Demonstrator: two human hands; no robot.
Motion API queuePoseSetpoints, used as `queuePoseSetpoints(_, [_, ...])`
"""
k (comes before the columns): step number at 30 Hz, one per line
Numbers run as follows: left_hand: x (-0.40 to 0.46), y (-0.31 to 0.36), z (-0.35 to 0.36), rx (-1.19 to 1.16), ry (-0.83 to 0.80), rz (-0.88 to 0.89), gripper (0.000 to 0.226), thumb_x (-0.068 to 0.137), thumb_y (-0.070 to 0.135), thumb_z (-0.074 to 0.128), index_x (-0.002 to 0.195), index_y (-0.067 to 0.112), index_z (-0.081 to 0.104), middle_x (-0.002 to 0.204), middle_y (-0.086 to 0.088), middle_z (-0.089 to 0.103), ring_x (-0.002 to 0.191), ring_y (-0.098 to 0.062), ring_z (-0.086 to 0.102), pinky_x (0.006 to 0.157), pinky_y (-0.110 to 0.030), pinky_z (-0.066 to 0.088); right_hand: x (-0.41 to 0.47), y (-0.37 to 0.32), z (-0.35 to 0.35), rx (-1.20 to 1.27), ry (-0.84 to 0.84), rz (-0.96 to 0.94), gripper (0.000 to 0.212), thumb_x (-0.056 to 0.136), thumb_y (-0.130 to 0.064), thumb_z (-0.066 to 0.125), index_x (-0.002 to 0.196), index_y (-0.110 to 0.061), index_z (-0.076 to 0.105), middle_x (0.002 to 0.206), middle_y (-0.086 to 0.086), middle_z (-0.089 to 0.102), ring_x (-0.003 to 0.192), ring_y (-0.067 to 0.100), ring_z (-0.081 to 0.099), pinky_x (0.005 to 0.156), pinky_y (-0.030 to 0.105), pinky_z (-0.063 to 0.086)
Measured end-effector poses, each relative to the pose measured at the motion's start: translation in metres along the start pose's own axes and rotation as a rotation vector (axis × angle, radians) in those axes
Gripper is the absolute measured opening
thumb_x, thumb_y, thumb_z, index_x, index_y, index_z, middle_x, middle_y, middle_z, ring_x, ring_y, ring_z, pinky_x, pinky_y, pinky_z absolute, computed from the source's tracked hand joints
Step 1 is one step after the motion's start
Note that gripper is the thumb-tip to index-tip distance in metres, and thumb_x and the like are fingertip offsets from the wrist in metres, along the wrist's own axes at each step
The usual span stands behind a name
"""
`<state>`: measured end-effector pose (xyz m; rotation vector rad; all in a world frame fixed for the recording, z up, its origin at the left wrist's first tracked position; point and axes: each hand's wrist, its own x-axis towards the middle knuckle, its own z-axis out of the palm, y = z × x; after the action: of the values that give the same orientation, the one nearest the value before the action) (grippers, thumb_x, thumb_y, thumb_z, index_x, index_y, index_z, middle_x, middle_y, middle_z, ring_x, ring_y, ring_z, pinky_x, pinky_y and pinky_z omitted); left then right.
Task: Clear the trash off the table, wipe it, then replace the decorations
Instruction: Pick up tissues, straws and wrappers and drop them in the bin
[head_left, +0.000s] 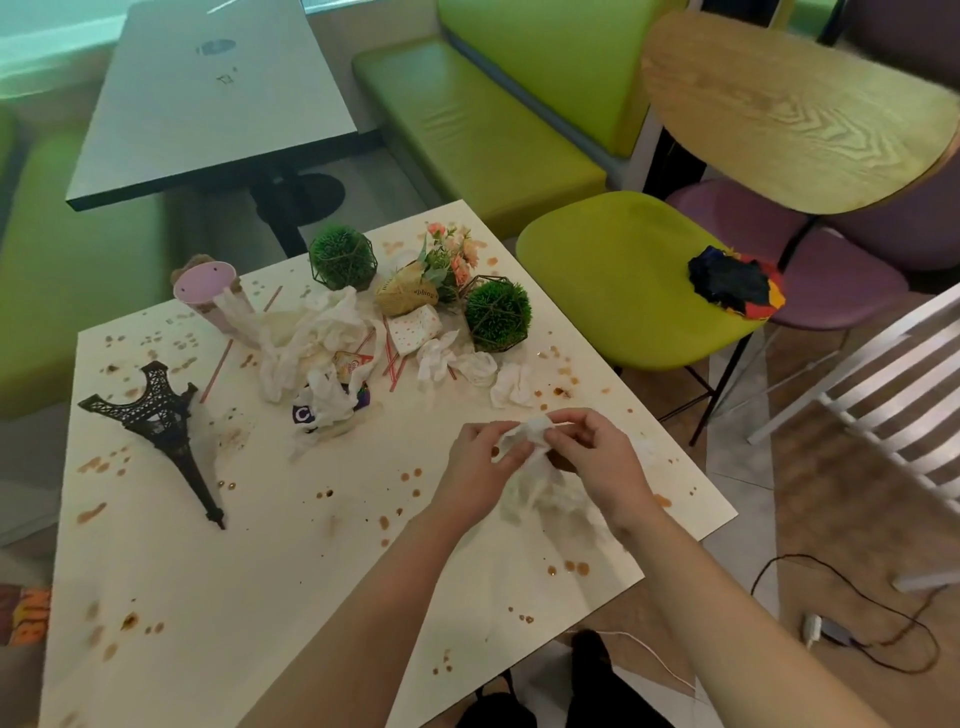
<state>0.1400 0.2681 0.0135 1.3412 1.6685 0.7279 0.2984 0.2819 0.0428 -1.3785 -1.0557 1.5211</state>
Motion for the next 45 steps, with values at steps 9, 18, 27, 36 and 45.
queuePoseSetpoints(9, [-0.005,0.023,-0.003,-0.501,0.173,-0.278,0.019,0.104,0.025,0.044,0.116,0.016,0.056,0.118,-0.005,0.062,0.097,-0.016,0.066,0.069,-0.023,0.057,0.013,-0.007,-0.005,-0.143,-0.144,-0.021,0.020,0.093,-0.009,0.063,0.101,-0.025,0.071,0.096,0.001,0.071,0.090,0.020,0.068,0.081,0.029,0.058])
queuePoseSetpoints(18, [0.002,0.069,-0.004,-0.961,0.085,-0.632,0.050,0.097,0.060,0.039,0.100,0.014,0.060,0.092,-0.007,0.064,0.082,-0.018,0.061,0.071,-0.032,0.049,0.025,-0.006,0.007,-0.447,-0.239,-0.192,0.014,0.086,-0.018,0.069,0.094,-0.029,0.071,0.105,-0.008,0.054,0.092,-0.006,0.054,0.073,0.004,0.043])
queuePoseSetpoints(27, [-0.006,0.053,0.016,-0.885,0.177,-0.445,0.034,0.103,0.031,0.046,0.128,0.011,0.059,0.118,-0.014,0.068,0.106,-0.030,0.067,0.076,-0.039,0.059,0.039,-0.013,-0.009,-0.443,-0.277,-0.171,0.011,0.088,-0.018,0.068,0.096,-0.022,0.062,0.093,-0.005,0.065,0.086,0.009,0.062,0.067,0.016,0.049])
queuePoseSetpoints(36, [-0.015,0.062,0.029,-0.826,0.247,-0.480,0.033,0.105,0.021,0.039,0.122,0.007,0.064,0.118,-0.015,0.069,0.109,-0.031,0.065,0.086,-0.047,0.056,0.061,-0.017,-0.022,-0.469,-0.329,-0.133,0.011,0.088,-0.029,0.070,0.090,-0.018,0.067,0.080,-0.003,0.064,0.073,0.013,0.057,0.064,0.022,0.046])
queuePoseSetpoints(45, [-0.014,0.062,0.025,-0.800,0.488,-0.559,0.042,0.101,0.056,0.034,0.114,0.019,0.050,0.106,-0.001,0.059,0.098,-0.022,0.059,0.086,-0.044,0.055,0.076,-0.034,-0.031,-0.080,-0.322,0.106,0.015,0.094,-0.015,0.058,0.081,-0.015,0.052,0.105,0.010,0.064,0.097,0.025,0.066,0.087,0.043,0.058])
